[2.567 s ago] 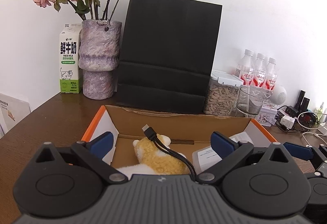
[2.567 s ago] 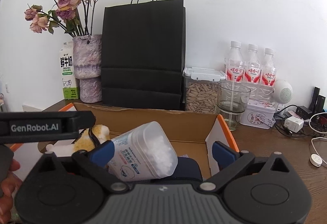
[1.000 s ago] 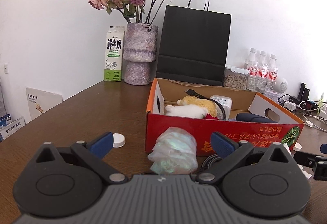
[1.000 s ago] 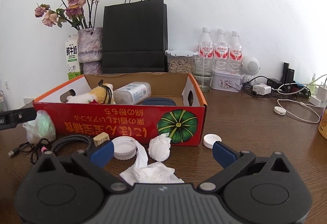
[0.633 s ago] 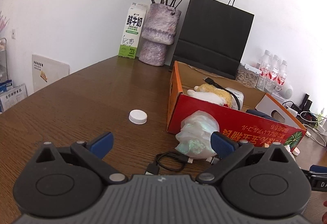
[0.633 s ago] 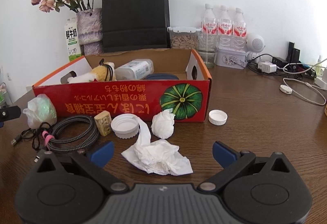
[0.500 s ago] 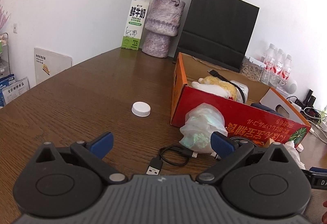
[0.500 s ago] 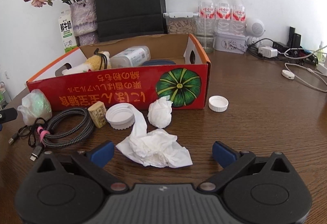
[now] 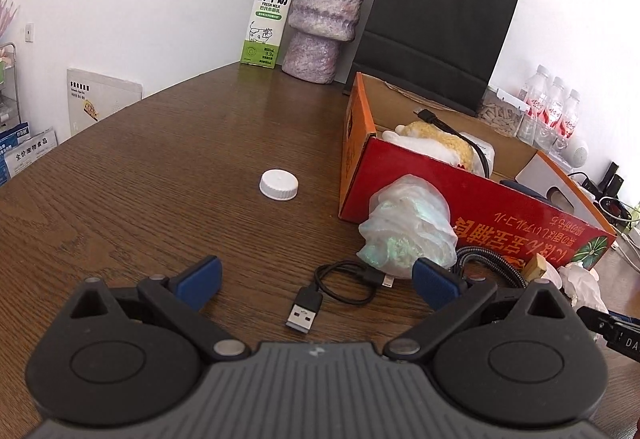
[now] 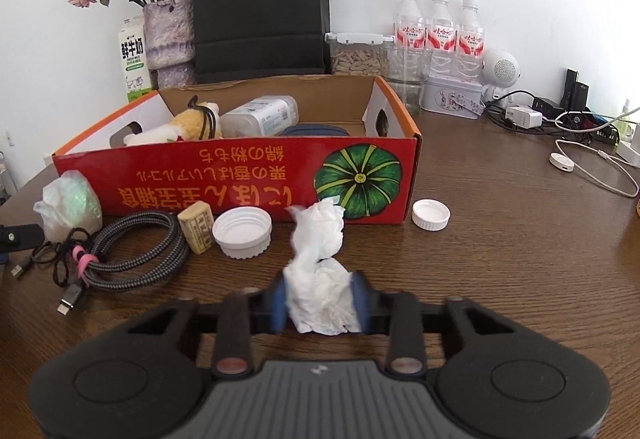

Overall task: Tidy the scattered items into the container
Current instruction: 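Grasp the clear plastic bag with left tool while right tool grasps the crumpled white tissue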

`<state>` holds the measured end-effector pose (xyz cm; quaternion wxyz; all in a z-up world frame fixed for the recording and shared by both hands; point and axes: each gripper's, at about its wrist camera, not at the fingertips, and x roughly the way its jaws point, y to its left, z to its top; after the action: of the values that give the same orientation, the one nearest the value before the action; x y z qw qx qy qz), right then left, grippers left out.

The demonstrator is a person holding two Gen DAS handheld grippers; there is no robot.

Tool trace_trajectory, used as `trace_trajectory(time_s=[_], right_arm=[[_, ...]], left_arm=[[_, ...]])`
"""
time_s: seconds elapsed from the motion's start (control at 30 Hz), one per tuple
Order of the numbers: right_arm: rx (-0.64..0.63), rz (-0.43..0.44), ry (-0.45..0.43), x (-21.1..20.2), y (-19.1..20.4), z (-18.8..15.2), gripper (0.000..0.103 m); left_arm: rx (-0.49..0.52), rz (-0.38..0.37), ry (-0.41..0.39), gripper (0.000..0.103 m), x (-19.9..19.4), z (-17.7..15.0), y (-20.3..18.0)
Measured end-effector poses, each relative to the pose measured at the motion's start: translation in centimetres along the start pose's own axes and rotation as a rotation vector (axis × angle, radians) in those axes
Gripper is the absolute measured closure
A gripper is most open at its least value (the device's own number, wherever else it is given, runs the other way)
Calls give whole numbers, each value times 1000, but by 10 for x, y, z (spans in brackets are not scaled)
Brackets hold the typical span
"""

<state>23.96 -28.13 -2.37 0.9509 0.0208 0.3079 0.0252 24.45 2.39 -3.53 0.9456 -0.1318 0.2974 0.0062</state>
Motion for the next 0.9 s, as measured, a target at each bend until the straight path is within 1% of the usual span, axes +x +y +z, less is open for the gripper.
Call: trace_trajectory(time_s=[0.07, 0.2, 0.3, 0.43, 0.53, 0.6, 0.7, 0.83, 0.87, 0.9], right_arm=[[11, 7, -14, -2, -2, 0, 86], [8, 5, -23, -4, -1, 1, 87], [4, -3, -37, -6, 0, 0, 87], [-7, -10, -51, -7, 2, 0, 87], [-6, -12, -59, -8, 2, 0, 87], [1, -11, -61, -8, 1, 0, 87], [11, -8, -52, -6, 0, 1, 87], [1, -6, -52, -6, 2, 0, 87], [-5, -6, -50, -5, 3, 0, 87], [-10, -5, -48, -5, 4, 0, 87]], left_arm=[[0, 0, 0, 0, 0, 0, 0], [2, -8, -3, 0, -1, 0, 0], [13, -41, -34, 0, -6, -2, -2], [76, -65, -70, 0, -10, -2, -16], [146, -49, -108, 0, -9, -1, -33], [174, -47, -118, 0, -7, 3, -43], [182, -50, -100, 0, 3, 13, -51], [155, -33, -54, 0, 17, 16, -52], [145, -39, -40, 1, 20, 17, -51], [139, -44, -32, 7, 22, 17, -51]])
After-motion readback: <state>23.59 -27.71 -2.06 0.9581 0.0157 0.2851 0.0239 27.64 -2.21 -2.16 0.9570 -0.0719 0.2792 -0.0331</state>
